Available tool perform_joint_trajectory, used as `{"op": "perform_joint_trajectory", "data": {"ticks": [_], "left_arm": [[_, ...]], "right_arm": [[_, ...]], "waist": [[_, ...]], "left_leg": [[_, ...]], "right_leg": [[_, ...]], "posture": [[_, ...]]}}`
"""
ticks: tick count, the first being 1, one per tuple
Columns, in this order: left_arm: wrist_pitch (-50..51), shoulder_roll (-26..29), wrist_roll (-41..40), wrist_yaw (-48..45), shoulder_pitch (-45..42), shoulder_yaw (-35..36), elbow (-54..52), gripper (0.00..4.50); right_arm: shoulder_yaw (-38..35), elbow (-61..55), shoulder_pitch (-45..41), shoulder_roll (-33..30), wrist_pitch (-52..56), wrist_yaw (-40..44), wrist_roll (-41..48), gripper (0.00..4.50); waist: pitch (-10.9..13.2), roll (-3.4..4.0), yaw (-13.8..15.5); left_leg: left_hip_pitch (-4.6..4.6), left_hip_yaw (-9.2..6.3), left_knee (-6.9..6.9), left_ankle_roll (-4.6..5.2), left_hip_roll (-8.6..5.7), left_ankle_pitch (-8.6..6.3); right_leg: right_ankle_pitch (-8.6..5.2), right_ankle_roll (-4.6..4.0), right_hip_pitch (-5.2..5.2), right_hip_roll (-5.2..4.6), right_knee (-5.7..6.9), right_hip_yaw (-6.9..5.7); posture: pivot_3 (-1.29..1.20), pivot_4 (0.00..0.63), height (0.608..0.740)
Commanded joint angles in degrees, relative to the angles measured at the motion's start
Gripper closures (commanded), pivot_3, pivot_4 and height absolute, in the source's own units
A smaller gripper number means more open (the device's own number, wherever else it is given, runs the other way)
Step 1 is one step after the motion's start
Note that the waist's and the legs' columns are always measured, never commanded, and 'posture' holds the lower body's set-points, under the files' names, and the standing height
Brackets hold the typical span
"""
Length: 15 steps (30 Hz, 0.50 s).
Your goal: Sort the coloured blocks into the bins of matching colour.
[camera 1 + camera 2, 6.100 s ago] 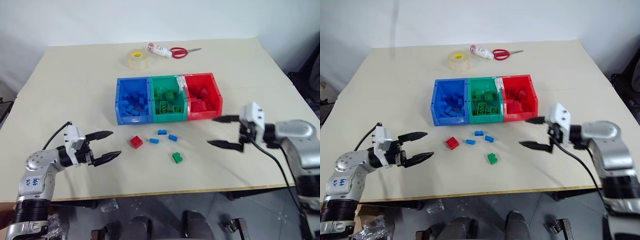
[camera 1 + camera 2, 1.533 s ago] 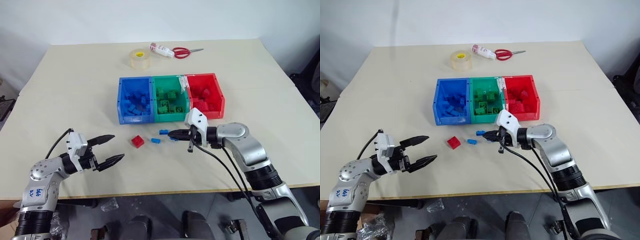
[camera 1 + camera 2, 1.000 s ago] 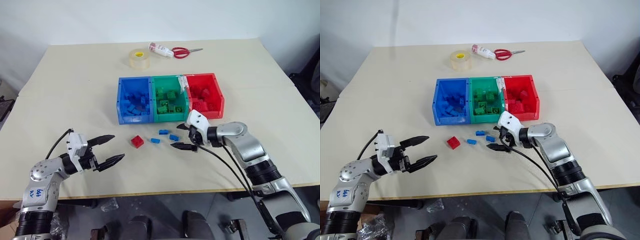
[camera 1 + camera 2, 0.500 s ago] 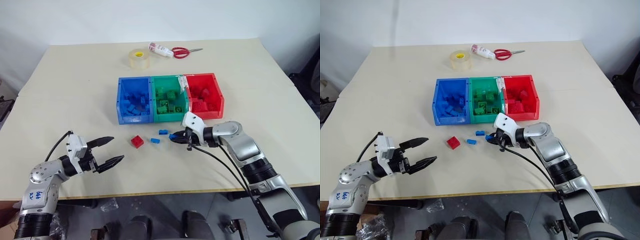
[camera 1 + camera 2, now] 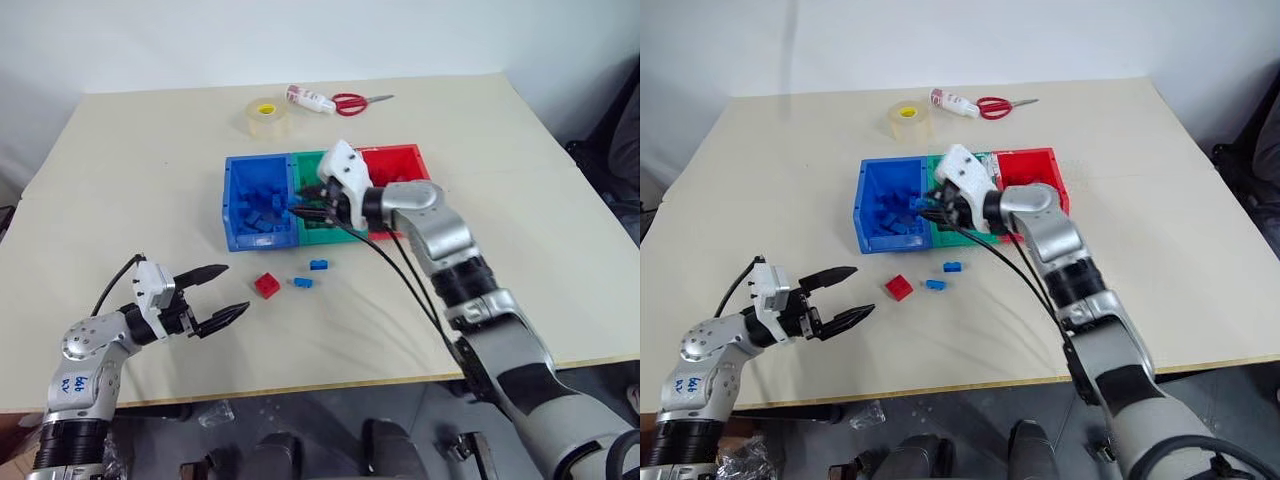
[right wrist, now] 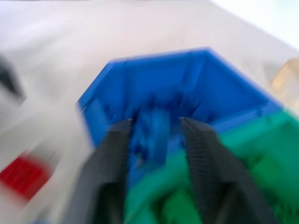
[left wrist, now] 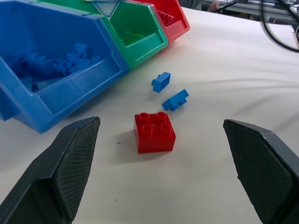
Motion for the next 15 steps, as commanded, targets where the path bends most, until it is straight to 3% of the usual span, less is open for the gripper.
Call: {"op": "perform_joint_trajectory", "data": {"ticks": [1, 5, 15], "left_arm": [[-1.11, -0.10, -0.10, -0.04, -0.84, 0.58, -0.40, 0.00], [-1.27, -0.18, -0.02, 0.10, -1.22, 0.56, -0.19, 0.00], [-1.46, -0.63, 0.07, 0.20, -1.08, 0.26, -0.13, 0.00]], "right_arm": [[-3.34, 6.77, -4.25, 2.93, -7.19, -3.48, 0.06, 1.42], [-4.56, 8.35, -4.31, 4.14, -9.46, -3.04, 0.58, 0.02], [-4.24, -13.38, 9.63, -7.00, -1.67, 9.66, 2.85, 0.02]], "waist": [[0.00, 0.00, -0.32], [0.00, 0.01, -0.63], [0.01, 0.01, -0.43]], "left_leg": [[0.00, -0.04, 0.00, 0.00, -0.01, 0.00], [0.00, -0.17, -0.01, 0.00, -0.04, 0.00], [-0.02, -0.23, 0.04, 0.01, -0.07, 0.00]], "right_leg": [[0.00, 0.00, 0.01, 0.00, 0.01, -0.02], [0.02, -0.03, 0.01, 0.00, 0.09, -0.04], [0.02, -0.03, 0.03, -0.03, 0.10, -0.02]], "posture": [[0.00, 0.150, 0.740], [0.00, 0.150, 0.740], [0.00, 0.150, 0.740]]}}
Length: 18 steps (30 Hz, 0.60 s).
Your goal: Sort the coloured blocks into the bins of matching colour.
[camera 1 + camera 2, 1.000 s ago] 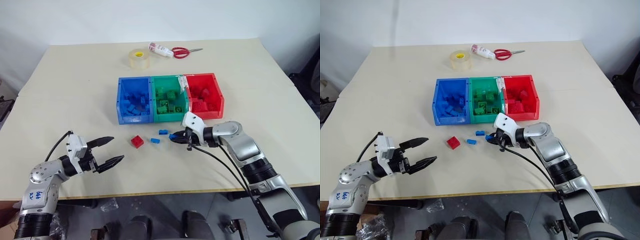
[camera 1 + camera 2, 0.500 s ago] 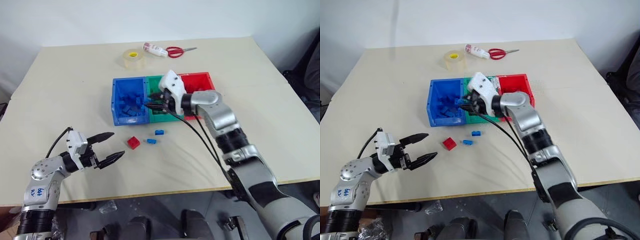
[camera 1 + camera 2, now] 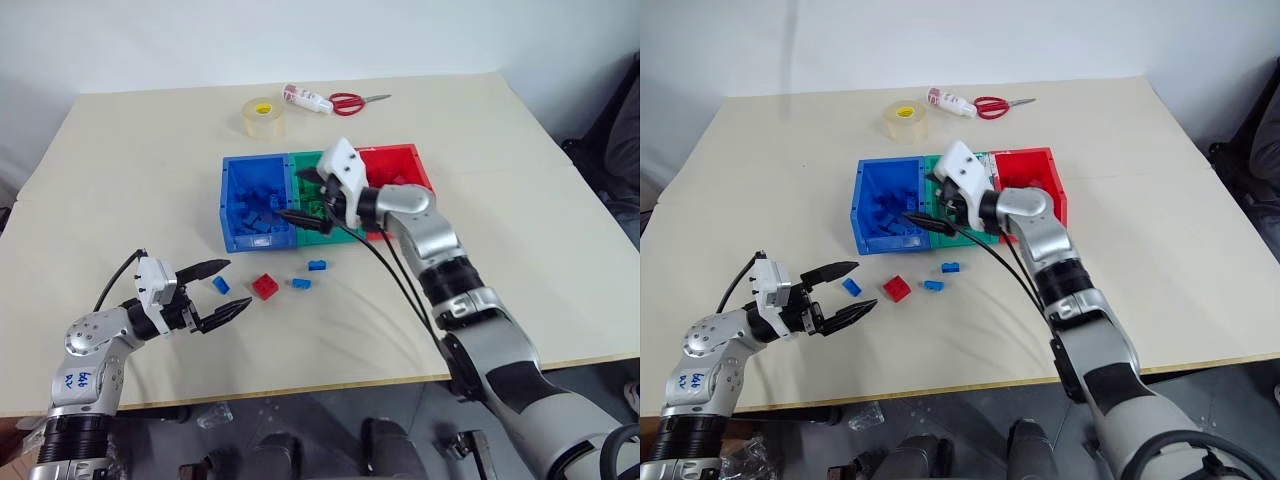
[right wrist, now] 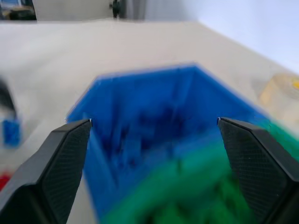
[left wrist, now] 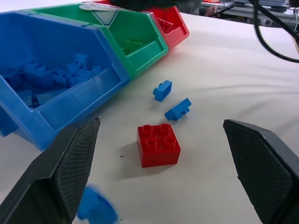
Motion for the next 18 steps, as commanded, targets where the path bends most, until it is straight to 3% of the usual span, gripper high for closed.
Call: {"op": "perform_joint_trajectory", "data": {"ticks": [1, 6, 10, 18], "left_arm": [[-0.60, -0.09, -0.07, 0.07, 0.26, 0.52, -0.34, 0.00], [0.51, 2.67, -0.06, 0.45, 2.72, 3.50, -0.32, 0.00], [1.19, 6.69, -0.04, 2.11, 6.76, 9.03, -0.62, 0.00], [5.19, 10.95, -0.75, 5.08, 17.64, 18.88, -6.76, 0.00]], "right_arm": [[-0.57, -13.51, 4.59, -5.86, 5.27, 6.17, 3.50, 0.02], [-2.87, -27.95, 15.35, -17.93, 12.34, 14.51, 8.92, 0.02], [-6.13, -32.34, 23.60, -27.79, 13.93, 20.44, 12.33, 0.02], [-10.16, -30.18, 30.78, -35.28, 12.08, 23.69, 14.36, 0.02]], "waist": [[0.00, 0.00, 0.05], [0.00, 0.00, 0.51], [0.01, -0.01, 1.10], [0.02, -0.02, 1.77]], "left_leg": [[0.00, 0.00, 0.00, 0.00, 0.00, 0.00], [0.00, 0.00, -0.02, 0.00, 0.00, 0.00], [-0.01, 0.09, -0.07, 0.00, 0.03, -0.01], [0.01, 0.23, -0.03, 0.04, 0.07, -0.06]], "right_leg": [[0.00, 0.00, 0.00, 0.00, 0.00, 0.00], [0.00, 0.00, 0.02, 0.01, -0.12, 0.01], [0.00, 0.00, 0.01, 0.02, -0.28, 0.08], [0.00, 0.00, 0.09, -0.02, -0.46, 0.16]], "posture": [[0.00, 0.150, 0.740], [0.00, 0.150, 0.740], [0.00, 0.150, 0.740], [0.00, 0.150, 0.740]]}}
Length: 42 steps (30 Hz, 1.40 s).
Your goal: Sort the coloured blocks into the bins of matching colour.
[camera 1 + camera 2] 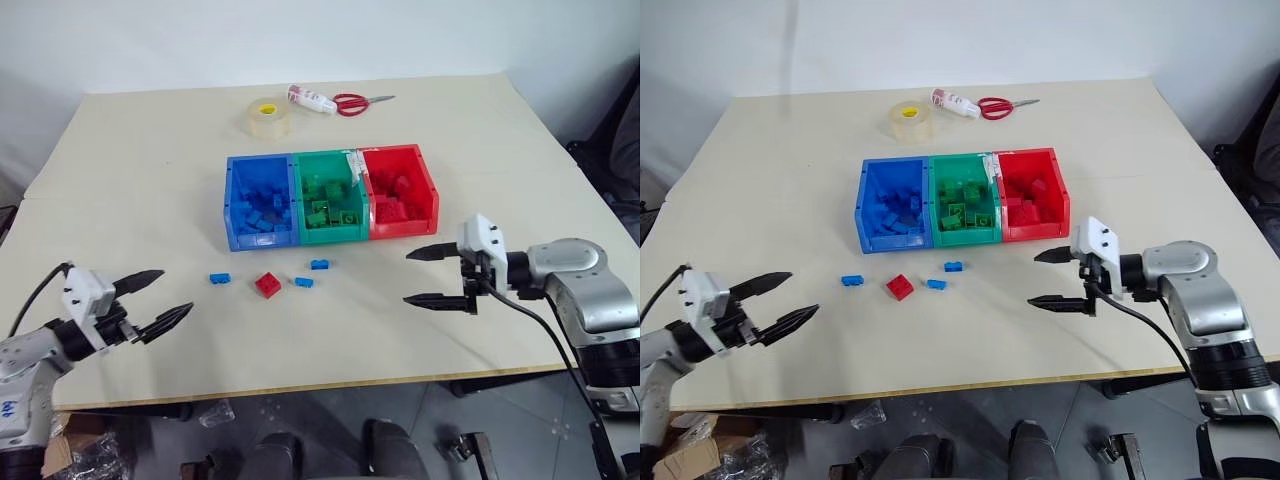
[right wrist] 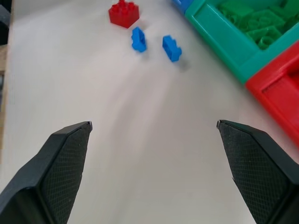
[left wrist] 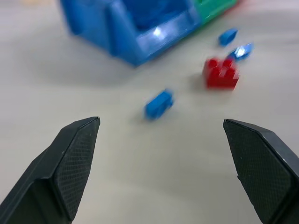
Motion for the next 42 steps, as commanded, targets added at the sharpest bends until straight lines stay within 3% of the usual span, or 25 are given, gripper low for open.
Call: {"op": "perform_joint_trajectory", "data": {"ticks": [1, 5, 10, 18, 24, 28, 38, 42], "left_arm": [[1.55, 1.21, -1.04, 0.86, 4.38, 5.23, -4.91, 0.00], [3.32, 0.98, -0.88, 1.65, 5.91, 5.55, -7.10, 0.00], [4.60, 0.56, 0.63, 1.67, 0.58, -0.48, -6.13, 0.00], [0.39, -2.14, 8.15, 0.55, -16.70, -13.56, 9.15, 0.00], [-4.49, -4.77, 11.74, -2.39, -26.06, -19.11, 20.70, 0.00], [-6.96, -5.25, 13.52, -2.99, -28.72, -20.57, 25.22, 0.86], [-5.02, -4.13, 13.71, -3.48, -29.60, -20.50, 25.20, 4.08], [-3.04, -4.55, 12.34, -2.67, -30.45, -19.87, 21.60, 4.17]], "right_arm": [[-3.04, 0.07, 0.75, -1.61, -1.15, 0.65, 1.66, 0.02], [-3.12, 1.25, -0.37, -0.70, -1.91, -0.29, 1.10, 0.02], [-1.95, 1.12, -1.75, 0.84, -2.27, -1.38, 0.80, 0.02], [-2.31, -2.22, -1.12, 1.64, -1.32, -3.59, 1.19, 0.02], [-3.71, -6.32, 1.69, 1.68, 0.16, -6.26, 2.21, 0.02], [-4.78, -9.23, 4.04, 1.14, 1.35, -8.03, 3.34, 0.00], [-6.94, -10.63, 6.15, 0.22, 1.96, -9.75, 4.88, 0.00], [-7.44, -10.14, 5.96, 0.17, 1.74, -10.32, 4.86, 0.00]], "waist": [[0.01, -0.01, 0.04], [0.02, 0.01, 0.31], [0.03, 0.01, 1.48], [0.02, 0.01, 1.47], [0.04, -0.01, 1.29], [0.04, -0.02, 1.26], [0.04, -0.02, 1.39], [0.04, -0.03, 1.40]], "left_leg": [[0.00, 0.00, 0.00, 0.01, 0.00, -0.01], [0.00, 0.01, 0.02, 0.00, 0.02, -0.02], [0.00, 0.04, 0.09, -0.01, 0.02, -0.03], [0.00, 0.03, 0.13, -0.01, -0.02, -0.02], [-0.01, 0.04, 0.16, -0.01, -0.03, -0.02], [-0.01, 0.05, 0.16, -0.01, -0.03, -0.02], [0.00, 0.05, 0.22, -0.01, -0.03, -0.02], [-0.01, 0.05, 0.23, 0.00, -0.04, -0.01]], "right_leg": [[0.00, 0.00, 0.00, 0.00, -0.02, 0.00], [0.00, 0.00, 0.06, -0.01, -0.32, 0.00], [0.00, 0.00, 0.06, -0.01, -0.32, 0.00], [0.01, 0.01, 0.04, 0.02, 0.04, -0.05], [0.01, 0.02, 0.00, 0.03, 0.16, -0.10], [0.01, 0.02, -0.02, 0.04, 0.17, -0.11], [0.01, 0.02, 0.00, 0.02, 0.19, -0.10], [0.01, 0.02, 0.00, 0.02, 0.20, -0.09]], "posture": [[0.00, 0.150, 0.740], [0.00, 0.150, 0.740], [0.00, 0.150, 0.740], [0.00, 0.150, 0.740], [0.00, 0.150, 0.740], [0.00, 0.150, 0.740], [0.00, 0.150, 0.740], [0.00, 0.150, 0.740]]}}
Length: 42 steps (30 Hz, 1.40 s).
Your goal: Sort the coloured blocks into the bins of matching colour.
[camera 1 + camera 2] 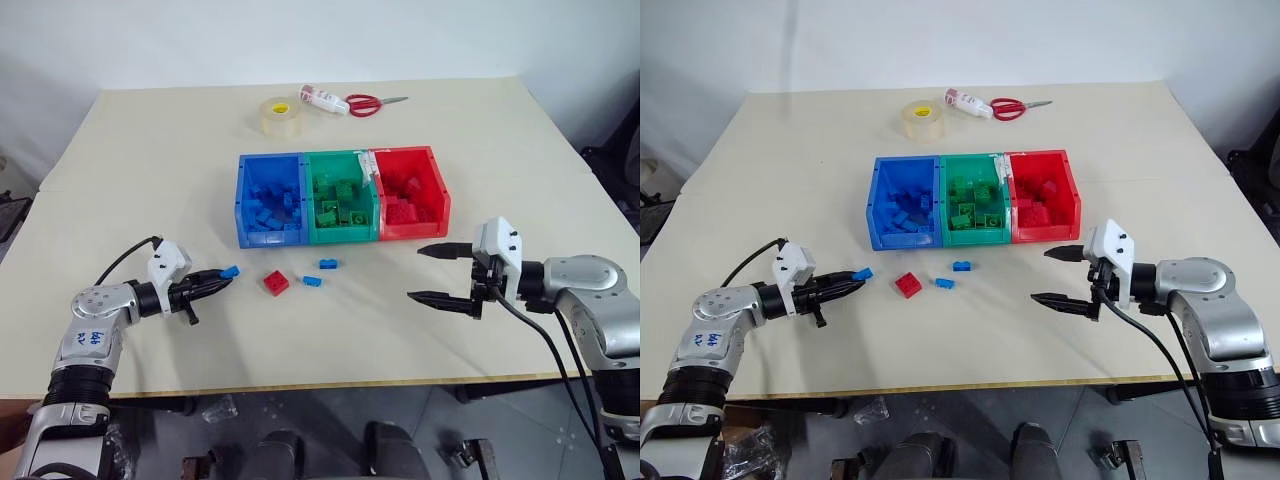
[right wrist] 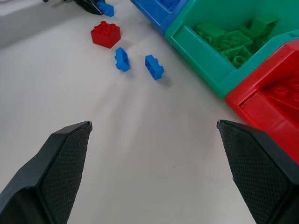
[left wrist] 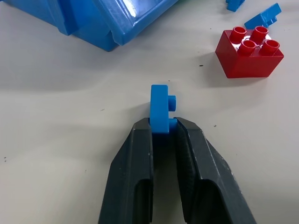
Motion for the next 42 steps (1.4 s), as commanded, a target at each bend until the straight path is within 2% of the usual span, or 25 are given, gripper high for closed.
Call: {"op": "perform_joint_trajectory", "data": {"ticks": [1, 7, 12, 16, 17, 19, 20, 22, 25, 29, 30, 36, 39, 42], "left_arm": [[2.08, 0.24, -1.16, 0.69, -1.63, 0.92, -4.23, 4.17], [8.41, -1.22, -3.17, 2.11, -8.03, 0.42, -9.44, 4.17], [9.03, -4.26, -0.98, 3.89, -18.14, -1.06, -3.38, 4.17], [5.45, -7.73, 3.92, 7.41, -27.03, -3.75, 9.14, 4.17], [5.88, -8.25, 4.68, 7.22, -28.29, -4.57, 11.31, 3.45], [5.92, -8.90, 5.33, 6.23, -29.70, -5.52, 13.65, 2.81], [5.61, -8.96, 5.30, 5.87, -29.93, -5.56, 13.94, 2.75], [5.26, -8.40, 5.36, 5.08, -30.02, -5.46, 14.01, 2.29], [5.23, -6.74, 4.61, 3.67, -29.43, -4.25, 12.95, 1.42], [5.73, -2.77, 2.80, 1.75, -25.37, -1.71, 6.78, 0.15], [6.13, -1.26, 1.88, 0.72, -22.83, -0.77, 3.68, 0.02], [11.91, 8.94, -4.02, -4.81, -1.93, 6.70, -15.38, 0.02], [10.49, 12.40, -4.70, -6.92, 8.22, 11.16, -17.83, 0.02], [8.29, 12.07, -7.76, -9.26, 16.64, 16.65, -17.90, 0.02]], "right_arm": [[-2.15, -1.34, -0.07, -1.03, -0.65, -0.55, 1.05, 0.00], [-2.49, -2.11, 0.19, -0.58, -0.43, -1.66, 1.16, 0.00], [-2.64, -3.23, 0.95, -0.27, -0.13, -2.82, 1.58, 0.00], [-2.65, -3.86, 1.41, 0.07, -0.02, -3.90, 1.82, 0.00], [-2.65, -3.98, 1.43, 0.14, -0.02, -4.15, 1.90, 0.00], [-2.71, -4.23, 1.45, 0.19, 0.02, -4.52, 2.04, 0.00], [-2.75, -4.30, 1.46, 0.20, 0.02, -4.65, 2.07, 0.00], [-2.72, -4.29, 1.43, 0.15, 0.00, -4.79, 2.13, 0.00], [-2.47, -3.76, 1.06, 0.12, -0.20, -4.69, 2.14, 0.00], [-1.77, -2.22, -0.14, 0.25, -0.71, -3.52, 2.18, 0.00], [-1.56, -1.66, -0.56, 0.33, -0.84, -3.15, 2.16, 0.00], [-0.17, 2.62, -3.10, 0.35, -2.29, -0.01, 1.23, 0.00], [0.48, 4.47, -4.27, 0.36, -2.99, 1.37, 0.92, 0.00], [1.00, 4.92, -4.97, 0.74, -3.15, 2.70, 1.66, 0.00]], "waist": [[0.00, -0.01, 0.01], [0.04, -0.07, 0.18], [0.07, -0.12, 0.21], [0.08, -0.14, 0.14], [0.10, -0.18, 0.14], [0.11, -0.19, -0.10], [0.18, -0.30, -0.23], [0.18, -0.30, -0.19], [0.18, -0.31, -0.14], [0.18, -0.30, -0.43], [0.18, -0.30, -0.59], [0.19, -0.30, -1.47], [0.19, -0.30, -1.25], [0.22, -0.26, -0.94]], "left_leg": [[0.00, 0.00, 0.00, 0.00, 0.00, 0.00], [-0.01, -0.01, 0.02, 0.00, -0.01, 0.00], [-0.01, 0.00, 0.05, 0.01, -0.03, 0.01], [-0.01, 0.03, 0.04, 0.01, -0.14, 0.01], [-0.01, 0.04, 0.04, 0.01, -0.16, 0.01], [-0.01, 0.05, 0.04, 0.01, -0.19, 0.01], [-0.01, 0.05, 0.01, 0.02, -0.18, 0.01], [-0.01, 0.06, 0.01, 0.01, -0.15, 0.01], [-0.01, 0.06, 0.03, 0.01, -0.12, 0.01], [-0.01, 0.06, 0.02, 0.01, -0.08, 0.01], [-0.01, 0.06, 0.00, 0.01, -0.05, 0.01], [0.00, -0.10, -0.06, 0.01, -0.02, -0.01], [-0.01, -0.16, -0.02, 0.01, -0.02, -0.01], [0.00, -0.16, -0.02, 0.01, -0.03, -0.02]], "right_leg": [[0.00, 0.00, 0.00, 0.00, 0.01, 0.00], [0.00, 0.00, 0.00, -0.01, 0.02, 0.01], [0.01, 0.01, 0.00, 0.00, 0.04, 0.00], [0.01, 0.02, 0.00, 0.02, 0.05, -0.04], [0.01, 0.02, 0.00, 0.03, 0.06, -0.04], [0.01, 0.02, -0.01, 0.04, 0.06, -0.04], [0.01, 0.02, -0.04, 0.04, 0.08, -0.05], [0.01, 0.02, -0.09, 0.05, 0.08, -0.06], [0.01, 0.02, -0.08, 0.05, 0.08, -0.06], [0.01, 0.02, -0.11, 0.05, 0.08, -0.05], [0.01, 0.02, -0.13, 0.05, 0.08, -0.04], [0.01, 0.02, -0.16, 0.01, 0.07, 0.03], [0.01, 0.01, -0.10, 0.00, 0.04, 0.03], [0.00, 0.00, -0.07, -0.01, 0.00, 0.05]], "posture": [[0.00, 0.150, 0.740], [0.00, 0.150, 0.740], [0.00, 0.150, 0.740], [0.00, 0.150, 0.740], [0.00, 0.150, 0.740], [0.00, 0.150, 0.740], [0.00, 0.150, 0.740], [0.00, 0.150, 0.740], [0.00, 0.150, 0.740], [0.00, 0.150, 0.740], [0.00, 0.150, 0.740], [0.00, 0.150, 0.740], [0.00, 0.150, 0.740], [0.00, 0.150, 0.740]]}}
